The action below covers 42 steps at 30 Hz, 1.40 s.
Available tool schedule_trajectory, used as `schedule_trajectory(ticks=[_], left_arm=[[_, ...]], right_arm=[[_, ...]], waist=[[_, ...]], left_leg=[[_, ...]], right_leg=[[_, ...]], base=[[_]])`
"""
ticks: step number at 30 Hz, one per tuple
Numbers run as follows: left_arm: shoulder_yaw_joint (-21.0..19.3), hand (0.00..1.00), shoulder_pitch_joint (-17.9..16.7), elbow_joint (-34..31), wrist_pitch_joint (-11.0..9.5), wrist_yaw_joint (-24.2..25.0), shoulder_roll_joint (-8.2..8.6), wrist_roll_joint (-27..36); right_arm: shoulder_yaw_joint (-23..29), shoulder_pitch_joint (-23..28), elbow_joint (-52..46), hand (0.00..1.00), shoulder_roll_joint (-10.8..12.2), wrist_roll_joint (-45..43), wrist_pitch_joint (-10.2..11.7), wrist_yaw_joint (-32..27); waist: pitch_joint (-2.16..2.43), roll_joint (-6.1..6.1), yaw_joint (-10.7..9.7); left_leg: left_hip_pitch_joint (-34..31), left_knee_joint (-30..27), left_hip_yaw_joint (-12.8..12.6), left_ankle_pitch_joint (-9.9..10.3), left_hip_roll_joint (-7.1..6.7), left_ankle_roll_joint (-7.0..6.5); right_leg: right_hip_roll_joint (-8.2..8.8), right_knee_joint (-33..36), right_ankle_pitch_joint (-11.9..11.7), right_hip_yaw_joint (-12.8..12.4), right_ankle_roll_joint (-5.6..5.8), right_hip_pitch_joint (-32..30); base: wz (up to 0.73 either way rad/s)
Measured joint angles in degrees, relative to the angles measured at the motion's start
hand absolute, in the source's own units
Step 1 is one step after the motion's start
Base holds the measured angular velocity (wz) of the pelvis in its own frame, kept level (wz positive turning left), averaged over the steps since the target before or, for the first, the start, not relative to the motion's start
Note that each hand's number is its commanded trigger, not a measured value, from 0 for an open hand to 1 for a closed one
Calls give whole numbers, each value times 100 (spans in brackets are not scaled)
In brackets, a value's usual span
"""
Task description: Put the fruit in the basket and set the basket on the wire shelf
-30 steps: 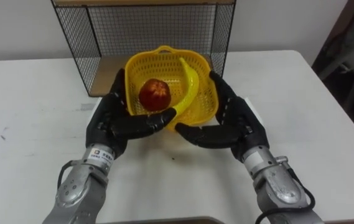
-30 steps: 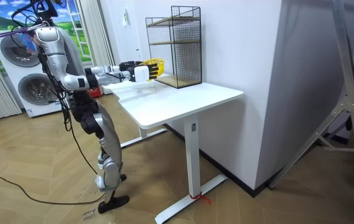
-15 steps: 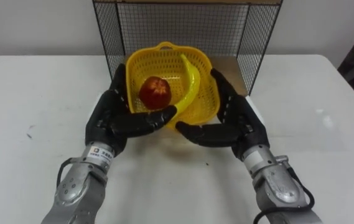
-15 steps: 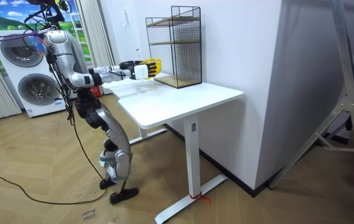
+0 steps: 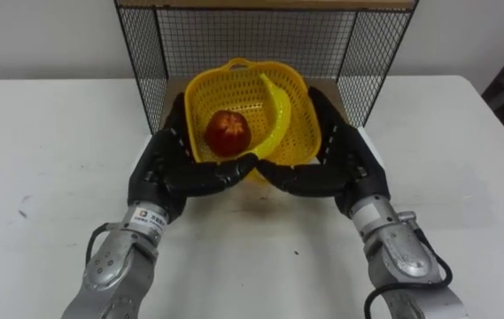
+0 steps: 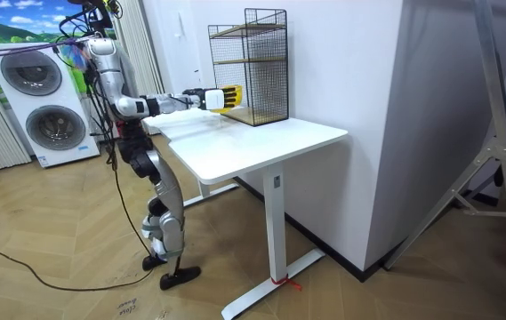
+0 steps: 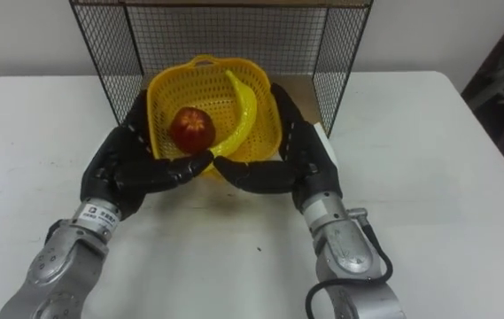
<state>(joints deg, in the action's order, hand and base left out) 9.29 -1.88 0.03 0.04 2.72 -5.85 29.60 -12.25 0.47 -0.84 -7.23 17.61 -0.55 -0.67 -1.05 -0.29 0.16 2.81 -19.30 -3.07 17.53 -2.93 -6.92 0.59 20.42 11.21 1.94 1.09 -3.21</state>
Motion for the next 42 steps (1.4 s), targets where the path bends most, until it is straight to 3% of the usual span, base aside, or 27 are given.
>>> schedule_trajectory(ticks=[5,9,12,17,21,23,28,33,34,35,36,37,38,39,41,42], left_arm=[[-18,0,175,99,48,0,-50,18],[-30,0,386,147,206,-23,-55,-5],[-17,0,601,345,262,-123,-43,3],[-127,0,1269,967,589,-278,-28,23],[-159,0,1804,1584,647,-434,-30,528],[-219,0,2246,2076,769,-513,-28,764],[-241,0,2709,2345,897,-752,-64,1069],[-247,0,2864,2737,1116,-921,-79,1292],[-240,0,2868,2887,1139,-948,-60,1292],[-237,0,2913,2997,1167,-956,-12,1292],[-220,0,3014,3079,1177,-958,27,1283],[-233,0,3108,3177,1177,-978,102,1279],[-222,0,3153,3217,1200,-998,86,1333],[-236,0,3170,3269,1218,-1049,84,1347],[-300,0,3231,3408,1357,-1282,18,1353],[-302,0,3256,3414,1398,-1298,-15,1354]], right_arm=[[12,-63,8,0,7,111,0,-32],[16,-154,35,0,3,109,-35,-190],[16,-380,319,0,-5,154,-41,-235],[59,-914,721,0,3,275,-408,-345],[60,-1370,1035,0,1,560,-503,-476],[60,-1722,1235,0,2,807,-598,-623],[46,-2105,1541,0,12,1236,-701,-846],[5,-2335,2068,0,54,1578,-899,-918],[3,-2431,2268,0,156,1565,-950,-923],[22,-2495,2305,0,126,1439,-1009,-959],[63,-2527,2305,0,82,1369,-1023,-971],[209,-2605,2339,0,81,1332,-1125,-1002],[240,-2821,2420,0,143,1331,-1240,-1074],[227,-2941,2497,0,213,1332,-1276,-1133],[235,-3349,2834,0,293,1451,-1300,-1239],[238,-3431,2910,0,293,1477,-1300,-1248]], waist=[[-6,11,-3],[-6,11,-5],[-29,54,-6],[-38,95,1],[-33,109,0],[-33,110,-1],[-25,123,9],[9,172,-7],[-13,100,-23],[2,86,-170],[9,105,-206],[31,80,-78],[30,83,47],[30,83,90],[36,95,117],[36,93,101]], left_leg=[[64,74,0,-1,15,1],[105,120,2,-1,21,2],[224,184,3,-1,26,2],[234,201,0,-2,25,2],[265,215,6,-4,25,3],[283,219,5,-5,28,5],[331,224,8,-5,46,6],[461,196,-102,-62,44,102],[105,-394,-347,21,19,393],[-329,-270,-403,-52,104,559],[-572,-111,-482,-178,237,428],[-625,-241,-875,-422,283,195],[-558,-206,-993,-444,266,159],[-493,-175,-990,-446,252,155],[-189,54,-601,-445,184,155],[-149,97,-539,-445,181,157]], right_leg=[[5,-102,-6,0,5,76],[0,-184,-13,2,6,129],[-8,-286,-25,-1,16,282],[-9,-286,-34,-3,21,260],[-11,-291,-34,-10,21,279],[-18,-305,-34,-8,21,299],[-62,-430,-74,-25,-3,390],[-16,-792,-187,-79,-12,711],[125,-932,-239,-414,12,856],[198,-959,-256,-669,52,869],[216,-919,-219,-680,108,821],[290,-773,-98,-723,240,697],[323,-789,-84,-644,254,699],[329,-816,-74,-622,253,708],[306,-1088,-191,-362,220,991],[303,-1136,-236,-289,214,1065]], base=[[0],[0],[0],[0],[0],[0],[-2],[-3],[43],[64],[54],[0],[-33],[-52],[-24],[13]])
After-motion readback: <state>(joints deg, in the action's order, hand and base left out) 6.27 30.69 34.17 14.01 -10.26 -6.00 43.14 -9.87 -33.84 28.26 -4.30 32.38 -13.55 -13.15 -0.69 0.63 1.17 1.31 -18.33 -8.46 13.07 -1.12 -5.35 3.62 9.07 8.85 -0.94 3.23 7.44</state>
